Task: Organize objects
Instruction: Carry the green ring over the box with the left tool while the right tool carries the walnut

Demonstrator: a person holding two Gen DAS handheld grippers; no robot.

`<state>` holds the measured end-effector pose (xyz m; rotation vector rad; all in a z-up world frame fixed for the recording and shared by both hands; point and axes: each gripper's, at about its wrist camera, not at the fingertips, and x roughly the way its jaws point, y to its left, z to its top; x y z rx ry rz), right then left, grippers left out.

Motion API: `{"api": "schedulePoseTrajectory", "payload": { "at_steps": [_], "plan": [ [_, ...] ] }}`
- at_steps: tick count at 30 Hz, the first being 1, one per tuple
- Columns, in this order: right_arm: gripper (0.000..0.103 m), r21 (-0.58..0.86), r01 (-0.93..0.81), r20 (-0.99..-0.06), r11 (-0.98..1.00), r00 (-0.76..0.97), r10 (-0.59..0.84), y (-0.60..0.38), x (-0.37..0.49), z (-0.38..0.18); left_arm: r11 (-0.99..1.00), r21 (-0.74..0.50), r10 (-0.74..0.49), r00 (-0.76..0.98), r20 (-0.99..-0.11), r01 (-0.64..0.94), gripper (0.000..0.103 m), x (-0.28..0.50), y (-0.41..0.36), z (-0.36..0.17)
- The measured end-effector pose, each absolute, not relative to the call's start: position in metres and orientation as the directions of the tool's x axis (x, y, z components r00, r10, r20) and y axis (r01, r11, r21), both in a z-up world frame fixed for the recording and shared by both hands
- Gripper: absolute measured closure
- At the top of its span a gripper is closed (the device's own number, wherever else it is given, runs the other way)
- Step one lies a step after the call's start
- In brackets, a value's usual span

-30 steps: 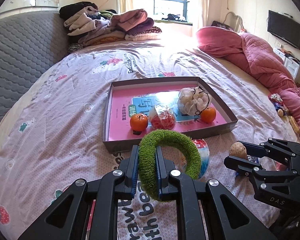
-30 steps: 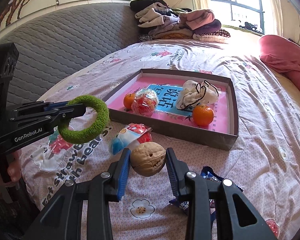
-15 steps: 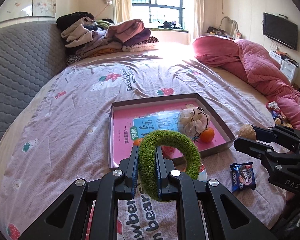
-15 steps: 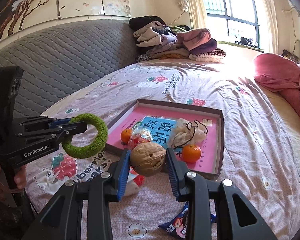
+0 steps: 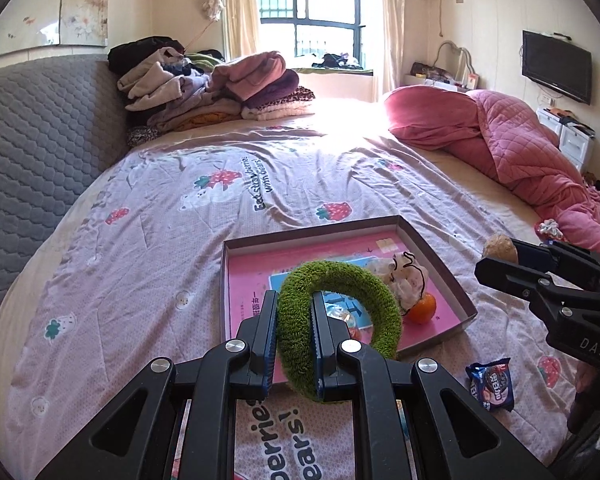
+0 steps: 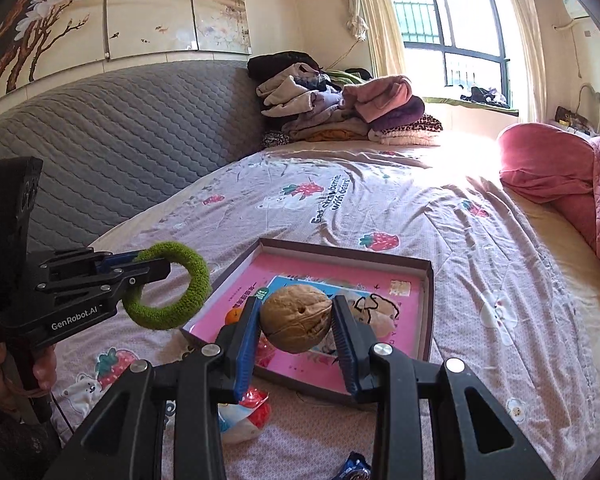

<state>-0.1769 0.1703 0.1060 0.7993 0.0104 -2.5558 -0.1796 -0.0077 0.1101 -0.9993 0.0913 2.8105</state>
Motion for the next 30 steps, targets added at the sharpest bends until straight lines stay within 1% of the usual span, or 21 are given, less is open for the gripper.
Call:
{"api": "schedulePoseTrajectory", "payload": {
  "at_steps": [6, 13, 18, 21, 25, 30],
  "plan": [
    [0.067, 0.112, 0.423, -0.509, -0.899, -0.753, -0.417, 0.169, -0.189, 0.115, -0.99, -0.006, 0.115, -0.773, -0.624, -0.142, 0.088, -0.203, -0.016, 0.11],
    [0.067, 0.109, 0.413, -0.478, -0.904, -0.776, -0.412, 0.17, -0.203, 0.12, -0.99, -0.032, 0.127, -0.756, -0.642, -0.139, 0.088, -0.229, -0.022, 0.103],
    [0.067, 0.096, 0.413, -0.464, -0.906, -0.786, -0.408, 0.17, -0.209, 0.121, -0.991, -0.021, 0.116, -0.766, -0.632, -0.132, 0.088, -0.242, -0.023, 0.101],
    [0.067, 0.094, 0.411, -0.469, -0.907, -0.785, -0.405, 0.17, -0.214, 0.116, -0.992, -0.017, 0.107, -0.766, -0.634, -0.124, 0.088, -0.25, -0.026, 0.095],
    [0.067, 0.091, 0.412, -0.497, -0.907, -0.77, -0.4, 0.168, -0.221, 0.106, -0.992, -0.042, 0.118, -0.748, -0.653, -0.12, 0.088, -0.262, -0.031, 0.079],
    [0.067, 0.086, 0.416, -0.538, -0.905, -0.746, -0.394, 0.164, -0.226, 0.091, -0.994, -0.035, 0.098, -0.735, -0.67, -0.1, 0.088, -0.273, -0.035, 0.061]
  ]
}}
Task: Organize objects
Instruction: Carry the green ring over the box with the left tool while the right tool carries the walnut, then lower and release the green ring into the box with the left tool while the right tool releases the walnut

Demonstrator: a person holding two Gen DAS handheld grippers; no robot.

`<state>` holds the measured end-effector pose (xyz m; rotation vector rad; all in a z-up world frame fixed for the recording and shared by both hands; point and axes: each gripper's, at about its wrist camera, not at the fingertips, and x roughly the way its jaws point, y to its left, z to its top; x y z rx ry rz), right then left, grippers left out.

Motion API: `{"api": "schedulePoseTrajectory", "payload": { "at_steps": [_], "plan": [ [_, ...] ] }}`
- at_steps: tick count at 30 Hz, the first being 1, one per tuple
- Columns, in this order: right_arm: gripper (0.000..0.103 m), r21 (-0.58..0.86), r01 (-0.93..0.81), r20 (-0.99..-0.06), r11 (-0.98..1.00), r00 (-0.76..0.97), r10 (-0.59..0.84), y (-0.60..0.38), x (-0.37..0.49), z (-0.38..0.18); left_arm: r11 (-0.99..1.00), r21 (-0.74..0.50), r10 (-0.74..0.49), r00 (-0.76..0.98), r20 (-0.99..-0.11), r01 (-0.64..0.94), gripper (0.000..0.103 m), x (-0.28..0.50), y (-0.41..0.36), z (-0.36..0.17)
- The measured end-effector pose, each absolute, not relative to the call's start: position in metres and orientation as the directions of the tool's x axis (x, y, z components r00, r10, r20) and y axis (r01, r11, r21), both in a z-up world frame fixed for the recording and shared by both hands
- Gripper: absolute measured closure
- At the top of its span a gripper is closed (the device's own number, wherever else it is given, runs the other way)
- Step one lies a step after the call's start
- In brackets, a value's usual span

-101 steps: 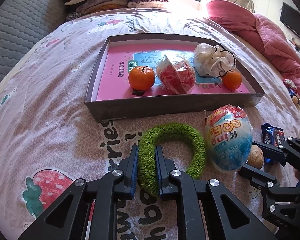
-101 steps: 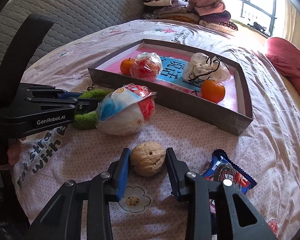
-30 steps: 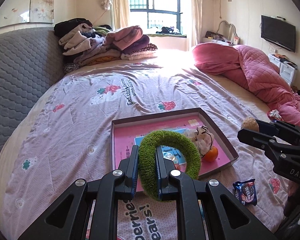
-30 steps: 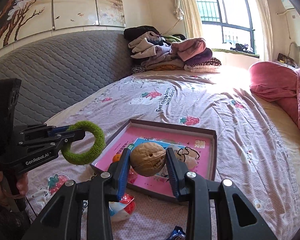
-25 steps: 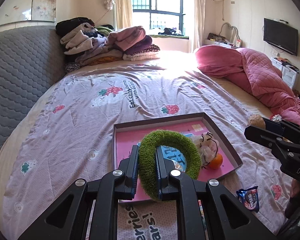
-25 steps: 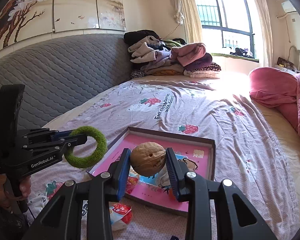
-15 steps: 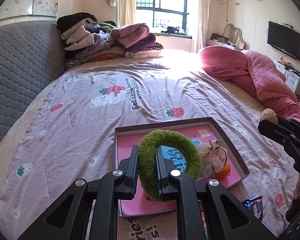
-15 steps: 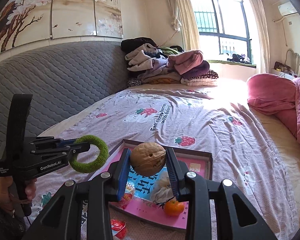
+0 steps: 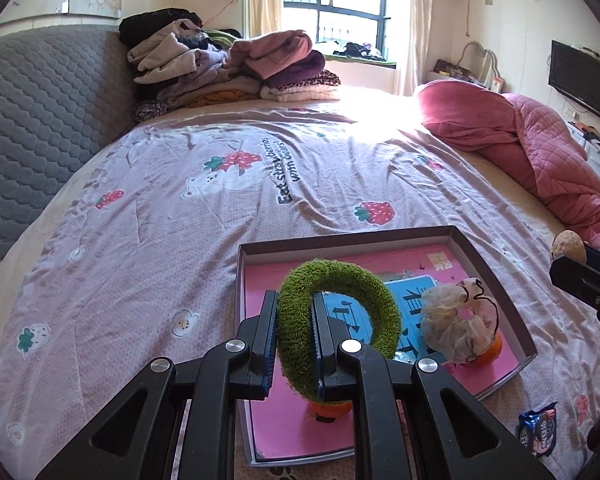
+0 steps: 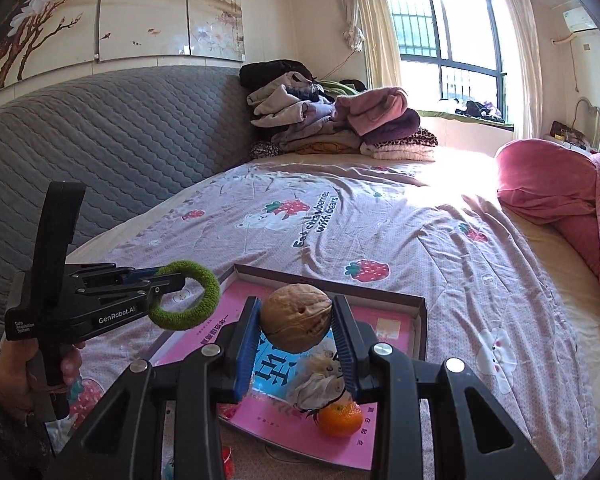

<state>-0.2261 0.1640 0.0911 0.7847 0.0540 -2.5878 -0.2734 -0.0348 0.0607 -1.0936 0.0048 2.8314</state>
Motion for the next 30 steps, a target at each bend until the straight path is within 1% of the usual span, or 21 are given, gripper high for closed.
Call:
{"api": "schedulePoseTrajectory", "payload": {
  "at_steps": [8, 12, 17, 22, 30],
  "plan": [
    [0.067, 0.071, 0.433, -0.581, -0.898, -0.714, -0.39, 0.153, -0.227, 0.073, -0.996, -0.031, 0.081, -0.722, -0.687, -0.082, 0.088, -0.284, -0.04, 0.043],
    [0.067, 0.064, 0.444, -0.598, -0.894, -0.7, -0.39, 0.148, -0.227, 0.065, -0.995, -0.051, 0.098, -0.707, -0.7, -0.087, 0.088, -0.289, -0.042, 0.033],
    [0.067, 0.058, 0.441, -0.62, -0.896, -0.687, -0.378, 0.145, -0.231, 0.053, -0.995, -0.052, 0.096, -0.713, -0.695, -0.083, 0.088, -0.294, -0.042, 0.023],
    [0.067, 0.046, 0.453, -0.649, -0.89, -0.664, -0.371, 0.139, -0.231, 0.04, -0.996, -0.04, 0.083, -0.714, -0.695, -0.077, 0.088, -0.298, -0.042, 0.014],
    [0.067, 0.019, 0.476, -0.695, -0.879, -0.626, -0.354, 0.129, -0.23, 0.02, -0.998, -0.02, 0.058, -0.688, -0.723, -0.062, 0.087, -0.308, -0.044, -0.004]
  ]
}}
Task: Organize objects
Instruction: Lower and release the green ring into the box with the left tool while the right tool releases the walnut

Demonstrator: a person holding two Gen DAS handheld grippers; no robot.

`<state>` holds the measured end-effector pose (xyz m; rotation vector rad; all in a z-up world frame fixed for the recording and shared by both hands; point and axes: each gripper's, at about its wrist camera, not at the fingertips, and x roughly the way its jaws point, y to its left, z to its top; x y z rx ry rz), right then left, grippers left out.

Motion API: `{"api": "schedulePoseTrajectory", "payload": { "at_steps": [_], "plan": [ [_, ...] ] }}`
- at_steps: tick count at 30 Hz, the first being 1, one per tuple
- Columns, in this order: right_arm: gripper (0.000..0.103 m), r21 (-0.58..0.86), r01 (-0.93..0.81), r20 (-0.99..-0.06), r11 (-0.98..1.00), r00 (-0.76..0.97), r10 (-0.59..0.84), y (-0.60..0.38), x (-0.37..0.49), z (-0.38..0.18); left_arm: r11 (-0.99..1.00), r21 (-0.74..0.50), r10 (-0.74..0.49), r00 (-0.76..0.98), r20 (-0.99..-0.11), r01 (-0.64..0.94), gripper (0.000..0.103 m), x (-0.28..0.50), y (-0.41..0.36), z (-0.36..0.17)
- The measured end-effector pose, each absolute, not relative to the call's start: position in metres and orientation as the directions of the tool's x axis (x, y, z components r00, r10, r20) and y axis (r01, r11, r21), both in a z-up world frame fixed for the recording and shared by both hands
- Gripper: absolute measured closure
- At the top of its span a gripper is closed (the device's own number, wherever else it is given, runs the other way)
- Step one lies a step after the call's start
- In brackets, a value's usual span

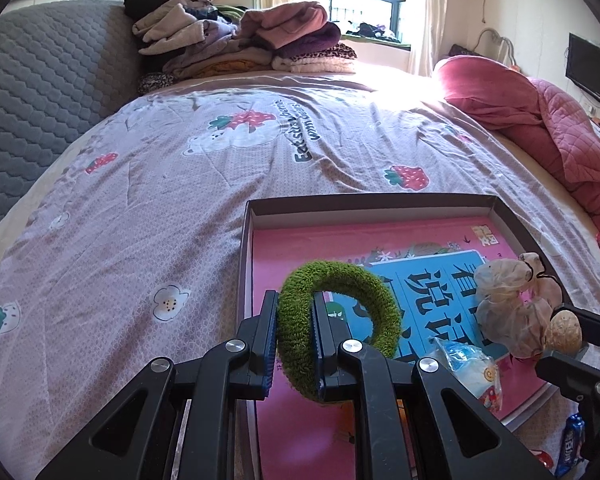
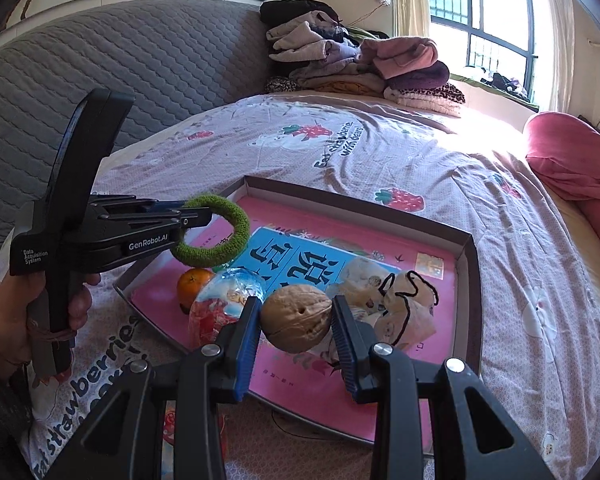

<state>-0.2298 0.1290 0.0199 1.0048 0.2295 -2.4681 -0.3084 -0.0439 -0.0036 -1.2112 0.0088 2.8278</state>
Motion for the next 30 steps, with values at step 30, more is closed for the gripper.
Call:
{"api": "schedulePoseTrajectory", "payload": {
  "at_steps": [30],
  "plan": [
    [0.067, 0.008, 0.468, -0.791, -0.884, -0.538, -0.292, 0.127, -0.238, -0.016, -0.997, -0.002, 0.05, -0.625, -0.779, -0.078, 0.086, -0.317, -0.039, -0.029]
  ]
}}
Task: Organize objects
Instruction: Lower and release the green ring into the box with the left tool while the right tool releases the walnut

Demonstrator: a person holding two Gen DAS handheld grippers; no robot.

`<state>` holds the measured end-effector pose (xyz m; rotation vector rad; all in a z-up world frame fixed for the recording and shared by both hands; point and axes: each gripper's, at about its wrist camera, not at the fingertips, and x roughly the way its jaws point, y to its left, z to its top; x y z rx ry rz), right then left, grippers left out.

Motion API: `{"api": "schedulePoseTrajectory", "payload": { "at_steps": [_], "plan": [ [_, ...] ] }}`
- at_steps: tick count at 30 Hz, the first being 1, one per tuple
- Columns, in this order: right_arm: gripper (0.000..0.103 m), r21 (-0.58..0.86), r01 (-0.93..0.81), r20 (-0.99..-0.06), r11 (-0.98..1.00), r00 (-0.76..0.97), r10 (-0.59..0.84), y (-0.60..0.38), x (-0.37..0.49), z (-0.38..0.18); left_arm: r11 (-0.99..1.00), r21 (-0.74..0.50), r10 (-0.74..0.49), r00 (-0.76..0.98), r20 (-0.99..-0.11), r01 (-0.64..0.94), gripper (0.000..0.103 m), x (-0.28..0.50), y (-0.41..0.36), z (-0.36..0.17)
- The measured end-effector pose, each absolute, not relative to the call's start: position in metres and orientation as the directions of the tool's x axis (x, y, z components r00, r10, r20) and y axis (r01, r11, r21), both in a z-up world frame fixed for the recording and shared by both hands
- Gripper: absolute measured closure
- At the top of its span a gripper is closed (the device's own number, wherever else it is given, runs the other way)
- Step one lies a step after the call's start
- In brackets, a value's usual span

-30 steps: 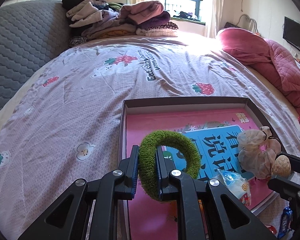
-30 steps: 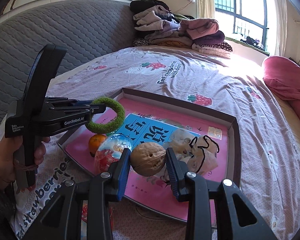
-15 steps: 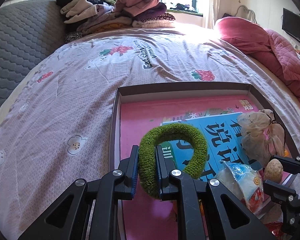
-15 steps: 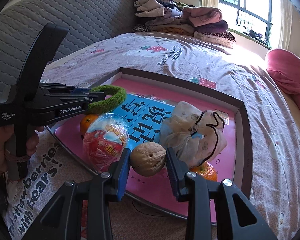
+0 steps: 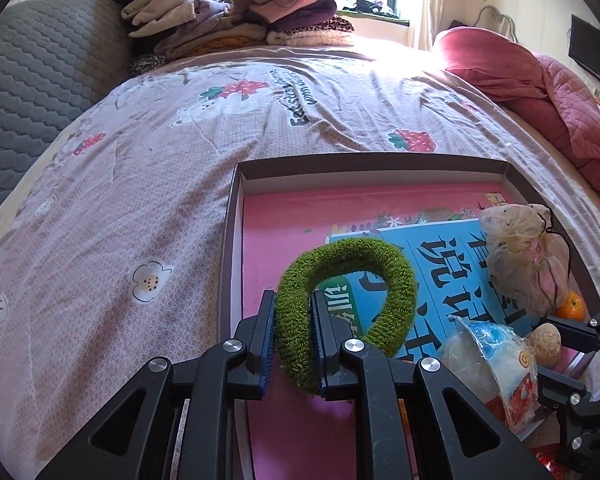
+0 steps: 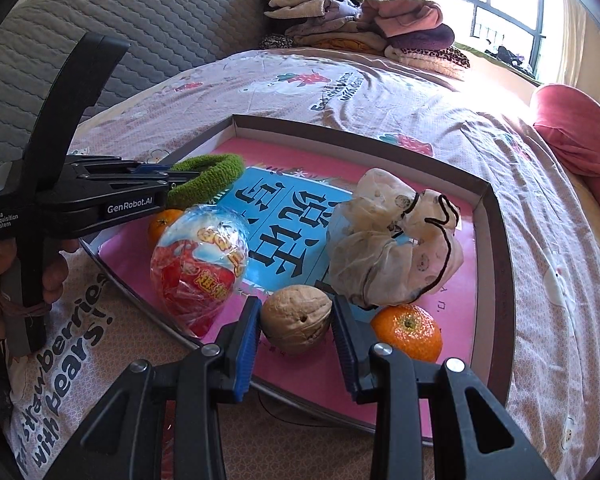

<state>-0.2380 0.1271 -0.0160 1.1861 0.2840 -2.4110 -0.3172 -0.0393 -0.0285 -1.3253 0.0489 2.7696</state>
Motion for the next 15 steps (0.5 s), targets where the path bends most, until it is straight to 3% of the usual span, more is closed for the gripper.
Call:
{"api": "schedulePoseTrajectory", "payload": {
  "at_steps": [15],
  "plan": [
    [0.067, 0.015, 0.451, -0.786, -0.892, -0.546, -0.289, 0.1298, -0.2384, -0.0141, -0.998, -0.019, 0.052, -0.615, -0.787, -0.06, 0.083, -0.3193, -0.0434, -0.0278]
  ]
}}
